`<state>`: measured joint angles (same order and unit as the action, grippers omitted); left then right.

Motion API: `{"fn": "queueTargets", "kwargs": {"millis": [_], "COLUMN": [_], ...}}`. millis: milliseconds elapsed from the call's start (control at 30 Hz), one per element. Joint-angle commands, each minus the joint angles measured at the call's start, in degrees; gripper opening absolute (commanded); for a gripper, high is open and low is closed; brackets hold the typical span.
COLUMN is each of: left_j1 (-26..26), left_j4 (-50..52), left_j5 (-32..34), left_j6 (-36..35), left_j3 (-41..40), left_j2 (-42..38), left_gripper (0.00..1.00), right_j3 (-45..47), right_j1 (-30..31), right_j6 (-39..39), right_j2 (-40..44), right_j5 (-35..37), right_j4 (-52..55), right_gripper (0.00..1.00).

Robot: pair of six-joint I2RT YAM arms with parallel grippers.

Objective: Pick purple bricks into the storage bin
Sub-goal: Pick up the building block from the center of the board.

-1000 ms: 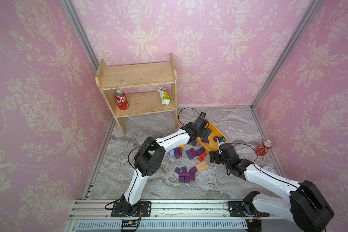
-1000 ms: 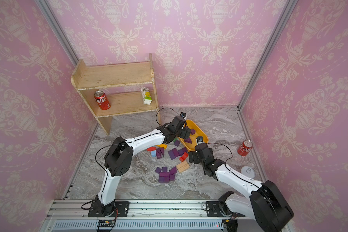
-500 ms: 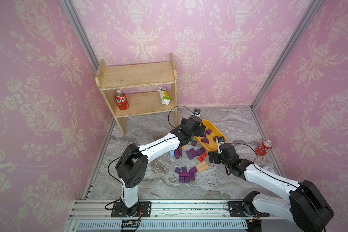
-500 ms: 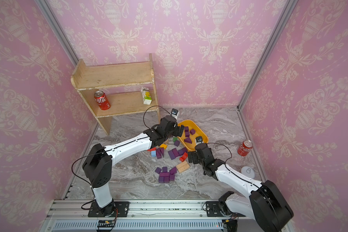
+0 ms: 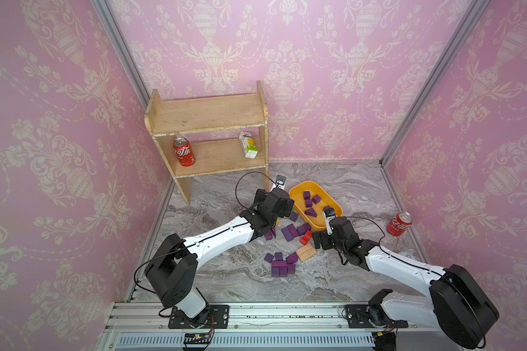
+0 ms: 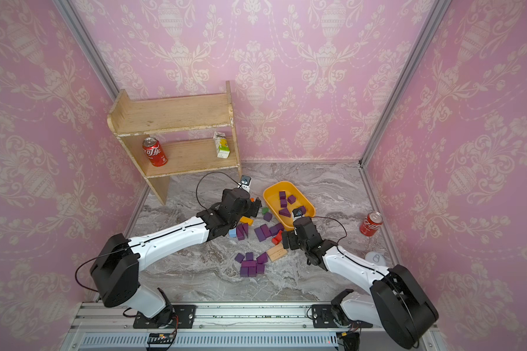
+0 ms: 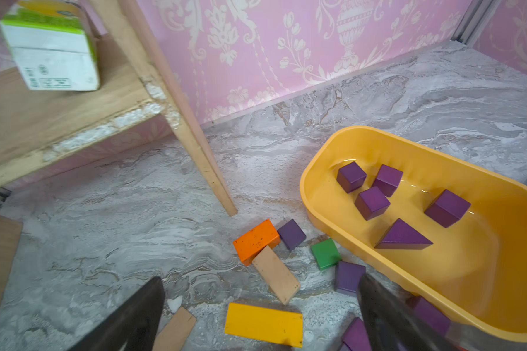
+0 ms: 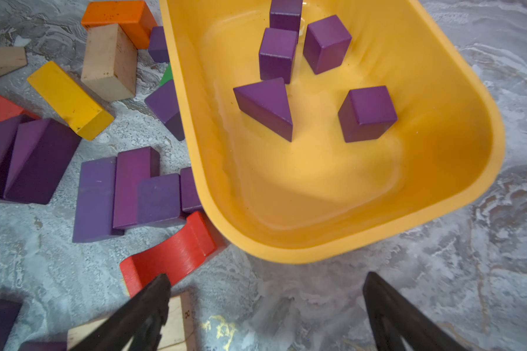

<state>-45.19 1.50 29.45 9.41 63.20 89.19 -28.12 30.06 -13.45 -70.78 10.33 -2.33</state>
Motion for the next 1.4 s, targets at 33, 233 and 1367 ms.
{"fn": "queueTargets", "kwargs": {"millis": [33,233,1367], "left_j1": [0.0,0.5,7.7], "left_j4": [-1.1,-1.3,-28.0], "left_j5": [6.0,6.1,-0.7], "left_j6": [-2.0,-3.0,-2.5], "left_j3": [-3.3,-6.6,-41.6], "left_j2": [-4.0,-6.6,-19.1], "left_gripper": [0.99,0.99,0.99], "right_j3": [-0.7,-1.3,-26.1], "right_j1": [-0.2,-0.1,12.6], "right_j6": [1.2,1.7,-10.0], "right_j2": [-0.3,-1.6,-16.9], "right_j5": [-1.6,-2.8,-11.2], "right_j4": [-0.8,-0.8,14.1], "right_gripper": [1.0,1.0,0.67]}}
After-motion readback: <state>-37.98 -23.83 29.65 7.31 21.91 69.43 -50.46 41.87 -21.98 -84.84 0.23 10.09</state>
